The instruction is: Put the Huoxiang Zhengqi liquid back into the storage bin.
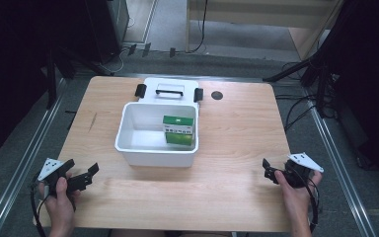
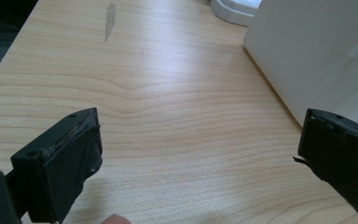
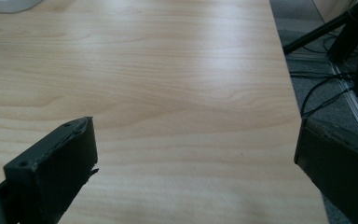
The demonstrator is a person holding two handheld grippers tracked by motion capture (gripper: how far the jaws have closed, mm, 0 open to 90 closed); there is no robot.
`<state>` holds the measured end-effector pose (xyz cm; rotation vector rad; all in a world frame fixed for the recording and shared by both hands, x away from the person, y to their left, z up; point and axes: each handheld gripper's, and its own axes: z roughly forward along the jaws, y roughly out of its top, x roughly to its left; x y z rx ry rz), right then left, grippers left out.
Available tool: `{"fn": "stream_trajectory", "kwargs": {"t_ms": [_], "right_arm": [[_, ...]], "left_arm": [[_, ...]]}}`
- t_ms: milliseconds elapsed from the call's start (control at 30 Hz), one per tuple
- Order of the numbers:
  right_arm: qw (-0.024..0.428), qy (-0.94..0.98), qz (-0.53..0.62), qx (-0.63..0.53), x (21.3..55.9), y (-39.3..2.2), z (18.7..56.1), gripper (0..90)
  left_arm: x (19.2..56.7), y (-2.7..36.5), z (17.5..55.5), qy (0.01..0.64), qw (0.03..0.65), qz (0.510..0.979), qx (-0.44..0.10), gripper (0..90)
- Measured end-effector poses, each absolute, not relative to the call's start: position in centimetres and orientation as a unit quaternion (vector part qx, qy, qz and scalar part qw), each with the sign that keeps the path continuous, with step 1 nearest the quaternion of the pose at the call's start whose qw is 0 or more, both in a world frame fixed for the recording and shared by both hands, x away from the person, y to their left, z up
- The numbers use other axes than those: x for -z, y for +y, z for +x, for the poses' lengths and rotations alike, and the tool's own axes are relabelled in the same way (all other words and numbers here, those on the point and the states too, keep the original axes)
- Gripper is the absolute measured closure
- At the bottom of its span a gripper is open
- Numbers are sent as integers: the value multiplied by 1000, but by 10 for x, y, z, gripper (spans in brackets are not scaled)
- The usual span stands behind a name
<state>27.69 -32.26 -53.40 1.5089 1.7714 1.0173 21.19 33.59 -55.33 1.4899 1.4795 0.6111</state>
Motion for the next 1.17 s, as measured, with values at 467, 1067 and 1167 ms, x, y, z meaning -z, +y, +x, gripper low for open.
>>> {"fn": "stream_trajectory", "kwargs": {"t_ms": [467,1067,1167], "right_arm": [[306,648,573,-398,543,-349,235,0],[315,657,570,-380,547,-349,211,0],[315,660,570,-374,547,-346,212,0]], "left_arm": [[553,334,212,602,455,607,-251,1],[553,337,212,608,461,598,-243,2],[553,337,212,608,462,598,-243,1]]}}
